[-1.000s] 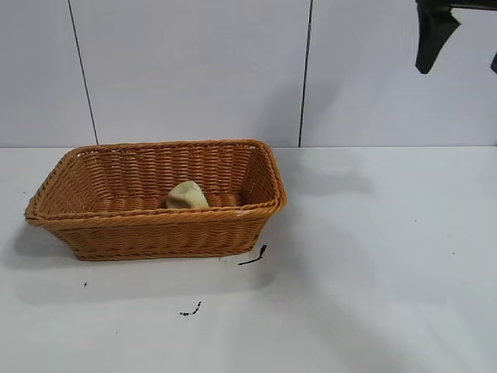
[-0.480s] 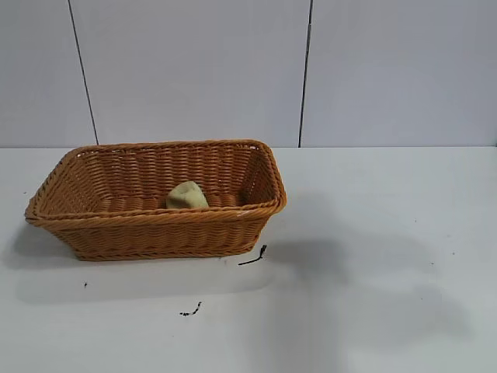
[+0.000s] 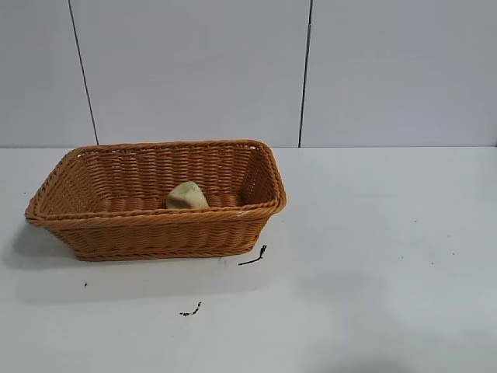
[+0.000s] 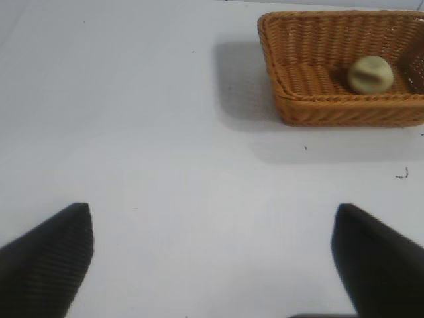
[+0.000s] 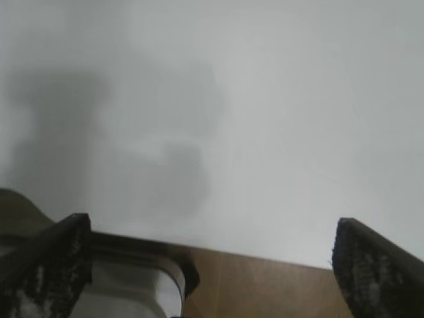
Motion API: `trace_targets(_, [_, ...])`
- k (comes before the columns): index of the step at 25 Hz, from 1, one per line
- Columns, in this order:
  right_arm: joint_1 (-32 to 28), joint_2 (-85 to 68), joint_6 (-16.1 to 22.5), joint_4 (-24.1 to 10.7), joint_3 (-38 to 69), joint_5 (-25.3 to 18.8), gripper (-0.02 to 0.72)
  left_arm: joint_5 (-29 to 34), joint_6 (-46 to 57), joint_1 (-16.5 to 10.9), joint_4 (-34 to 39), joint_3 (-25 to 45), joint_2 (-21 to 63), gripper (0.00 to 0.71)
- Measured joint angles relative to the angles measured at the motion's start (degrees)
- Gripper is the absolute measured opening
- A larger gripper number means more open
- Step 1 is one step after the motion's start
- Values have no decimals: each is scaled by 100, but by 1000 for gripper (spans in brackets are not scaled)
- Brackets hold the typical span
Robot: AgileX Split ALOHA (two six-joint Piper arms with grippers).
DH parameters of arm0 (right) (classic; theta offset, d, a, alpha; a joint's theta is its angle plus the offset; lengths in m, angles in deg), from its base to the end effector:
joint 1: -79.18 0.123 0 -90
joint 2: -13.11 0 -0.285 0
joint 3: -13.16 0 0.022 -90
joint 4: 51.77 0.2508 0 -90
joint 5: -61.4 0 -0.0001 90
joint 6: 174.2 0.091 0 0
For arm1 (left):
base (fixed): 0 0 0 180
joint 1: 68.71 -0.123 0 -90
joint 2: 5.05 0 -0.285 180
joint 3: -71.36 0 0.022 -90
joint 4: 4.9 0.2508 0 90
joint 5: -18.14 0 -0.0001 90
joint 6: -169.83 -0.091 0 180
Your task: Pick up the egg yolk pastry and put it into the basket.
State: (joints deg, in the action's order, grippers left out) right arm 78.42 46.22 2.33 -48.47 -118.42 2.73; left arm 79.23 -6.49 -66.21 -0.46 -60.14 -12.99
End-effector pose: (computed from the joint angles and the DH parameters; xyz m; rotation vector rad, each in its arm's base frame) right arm 0.0643 0.0036 0.2675 -0.0430 2.4448 0.0407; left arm -0.0046 0.0064 0.2774 -0.0249 2.0488 0.0257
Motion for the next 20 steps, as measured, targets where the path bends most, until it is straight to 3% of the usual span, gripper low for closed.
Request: trace_targets(20, [331, -2556, 69, -39, 28, -5, 669, 0, 0, 0, 0, 0, 0, 696])
